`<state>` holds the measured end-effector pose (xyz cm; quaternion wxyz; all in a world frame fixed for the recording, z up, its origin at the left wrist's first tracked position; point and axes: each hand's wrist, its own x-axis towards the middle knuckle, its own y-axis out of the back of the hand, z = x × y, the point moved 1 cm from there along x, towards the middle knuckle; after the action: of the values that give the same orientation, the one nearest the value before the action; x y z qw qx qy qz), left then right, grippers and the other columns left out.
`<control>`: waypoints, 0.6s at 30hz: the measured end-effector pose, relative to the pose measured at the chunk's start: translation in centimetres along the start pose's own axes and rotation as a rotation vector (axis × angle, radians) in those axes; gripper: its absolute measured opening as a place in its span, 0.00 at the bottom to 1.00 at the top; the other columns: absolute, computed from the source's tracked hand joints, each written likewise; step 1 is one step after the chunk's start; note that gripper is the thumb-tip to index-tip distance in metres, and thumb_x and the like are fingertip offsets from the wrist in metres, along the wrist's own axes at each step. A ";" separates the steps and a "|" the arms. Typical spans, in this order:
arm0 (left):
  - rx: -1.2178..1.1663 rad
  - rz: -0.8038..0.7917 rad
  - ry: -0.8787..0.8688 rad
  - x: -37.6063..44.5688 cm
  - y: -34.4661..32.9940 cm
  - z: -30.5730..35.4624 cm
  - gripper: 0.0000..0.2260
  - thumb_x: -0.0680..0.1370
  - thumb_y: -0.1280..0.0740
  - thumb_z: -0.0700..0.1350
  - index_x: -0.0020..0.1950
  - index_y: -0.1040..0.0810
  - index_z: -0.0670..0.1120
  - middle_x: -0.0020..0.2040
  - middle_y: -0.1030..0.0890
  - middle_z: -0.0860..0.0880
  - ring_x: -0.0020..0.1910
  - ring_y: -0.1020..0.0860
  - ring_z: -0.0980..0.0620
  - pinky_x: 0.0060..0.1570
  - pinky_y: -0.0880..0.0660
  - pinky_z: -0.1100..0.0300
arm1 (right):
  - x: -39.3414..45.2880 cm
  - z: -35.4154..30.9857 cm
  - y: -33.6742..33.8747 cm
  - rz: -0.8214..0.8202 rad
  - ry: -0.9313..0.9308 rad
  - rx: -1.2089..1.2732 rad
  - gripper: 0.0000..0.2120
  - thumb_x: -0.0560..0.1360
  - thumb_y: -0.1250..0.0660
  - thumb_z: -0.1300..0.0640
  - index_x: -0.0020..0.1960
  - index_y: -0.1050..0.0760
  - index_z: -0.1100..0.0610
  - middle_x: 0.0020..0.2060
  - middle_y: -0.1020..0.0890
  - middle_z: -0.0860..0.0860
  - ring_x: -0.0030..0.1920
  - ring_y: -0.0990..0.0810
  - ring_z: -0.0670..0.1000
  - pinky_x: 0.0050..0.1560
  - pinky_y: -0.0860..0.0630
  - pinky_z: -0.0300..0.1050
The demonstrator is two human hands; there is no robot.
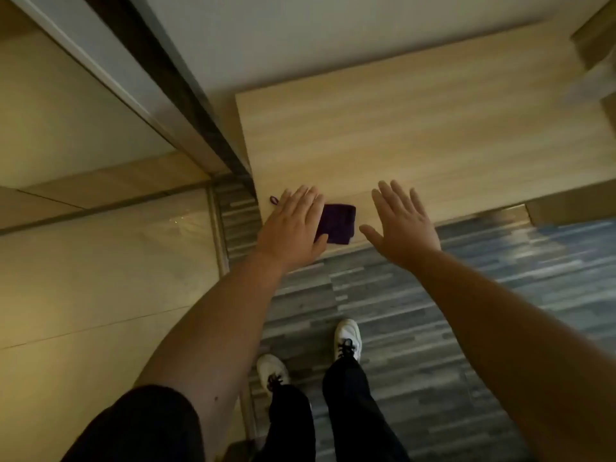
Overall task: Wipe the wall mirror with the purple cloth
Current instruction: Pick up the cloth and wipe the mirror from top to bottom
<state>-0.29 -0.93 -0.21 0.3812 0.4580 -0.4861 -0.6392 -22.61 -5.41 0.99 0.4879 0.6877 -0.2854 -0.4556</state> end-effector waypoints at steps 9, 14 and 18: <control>0.034 -0.071 -0.056 3.4 -6.6 -0.7 0.41 0.78 0.43 0.67 0.80 0.47 0.40 0.80 0.45 0.40 0.78 0.48 0.41 0.77 0.55 0.46 | 2.5 1.1 -5.4 -0.039 0.022 -0.033 0.37 0.80 0.57 0.35 0.80 0.56 0.57 0.80 0.55 0.54 0.79 0.60 0.52 0.78 0.62 0.53; 0.079 0.167 -0.099 3.8 -8.6 -1.1 0.33 0.77 0.39 0.63 0.70 0.30 0.38 0.63 0.25 0.40 0.61 0.27 0.40 0.64 0.31 0.45 | 3.0 1.2 -6.1 -0.019 0.036 -0.007 0.36 0.81 0.55 0.36 0.80 0.54 0.57 0.80 0.53 0.54 0.79 0.59 0.52 0.78 0.62 0.53; 0.114 0.231 -0.115 4.1 -8.5 -1.2 0.23 0.75 0.34 0.59 0.55 0.24 0.40 0.46 0.23 0.43 0.42 0.24 0.43 0.41 0.28 0.51 | 3.2 1.1 -5.9 -0.021 0.025 -0.023 0.36 0.80 0.56 0.36 0.80 0.54 0.57 0.80 0.53 0.54 0.79 0.59 0.53 0.78 0.61 0.53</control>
<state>-0.64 -3.05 -9.47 0.3971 0.3824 -0.5923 -0.5876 -22.51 -6.41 -5.72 0.4945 0.6908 -0.2667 -0.4552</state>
